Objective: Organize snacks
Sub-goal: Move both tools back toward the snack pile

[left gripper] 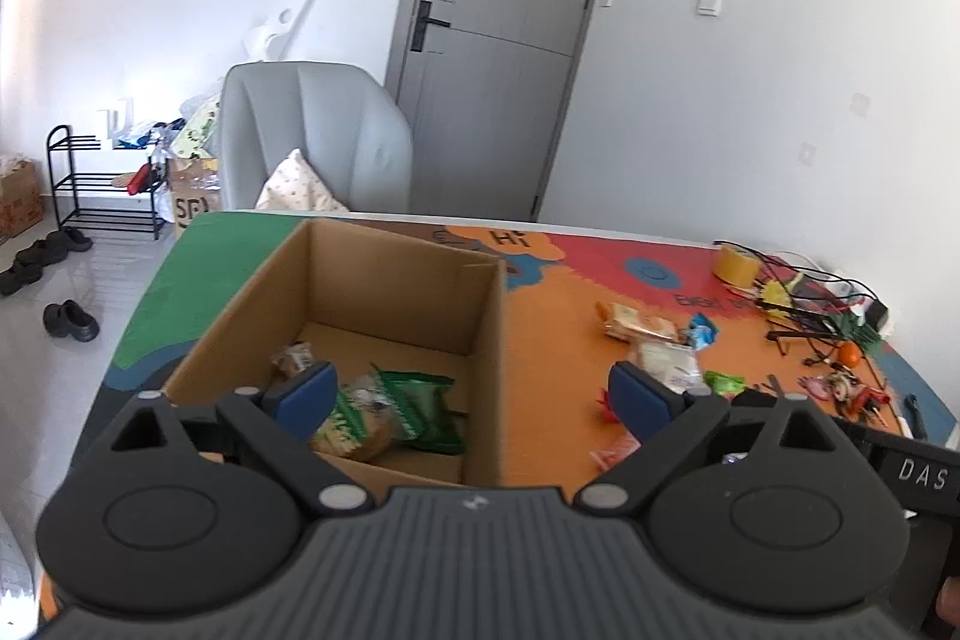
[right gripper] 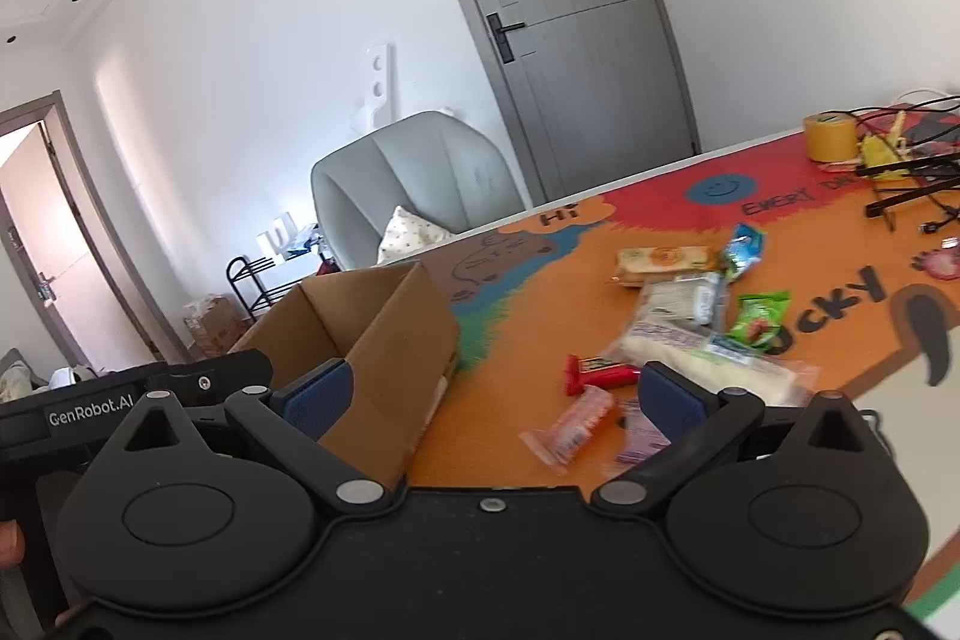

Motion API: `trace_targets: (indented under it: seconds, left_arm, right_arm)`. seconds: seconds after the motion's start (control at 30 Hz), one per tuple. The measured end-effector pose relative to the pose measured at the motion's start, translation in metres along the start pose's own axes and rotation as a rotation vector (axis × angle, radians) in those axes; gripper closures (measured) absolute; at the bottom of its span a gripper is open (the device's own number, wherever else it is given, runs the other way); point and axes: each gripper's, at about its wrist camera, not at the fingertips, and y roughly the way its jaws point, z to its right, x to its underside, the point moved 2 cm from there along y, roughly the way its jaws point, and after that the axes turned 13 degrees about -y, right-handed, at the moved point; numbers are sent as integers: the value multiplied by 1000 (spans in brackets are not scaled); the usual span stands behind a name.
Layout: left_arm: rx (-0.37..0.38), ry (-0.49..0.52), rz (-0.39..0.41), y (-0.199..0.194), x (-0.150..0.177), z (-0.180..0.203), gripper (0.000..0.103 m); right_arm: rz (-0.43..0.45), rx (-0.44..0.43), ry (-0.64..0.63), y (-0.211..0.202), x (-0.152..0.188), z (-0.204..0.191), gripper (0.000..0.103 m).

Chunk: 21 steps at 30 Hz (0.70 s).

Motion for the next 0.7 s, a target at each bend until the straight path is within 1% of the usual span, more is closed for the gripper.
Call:
trace_targets:
  seconds: [0.23,0.37,0.43,0.57,0.7]
  left_arm:
    - [51,24,-24,-4,10,20,5]
    - [78,-9,-17,-4,15,27,4]
    - [82,-2,-23,-3,16,33,4]
    - [90,15,-3,-2,19,45,3]
    - [107,21,-24,4,24,54,3]
  right_arm:
    - [7,50,15,-20,4,18,0]
    - [4,68,25,-27,9,29,0]
    - [6,79,31,-31,11,34,0]
    - [6,103,50,-36,17,48,0]
    - [4,125,80,-39,24,63,0]
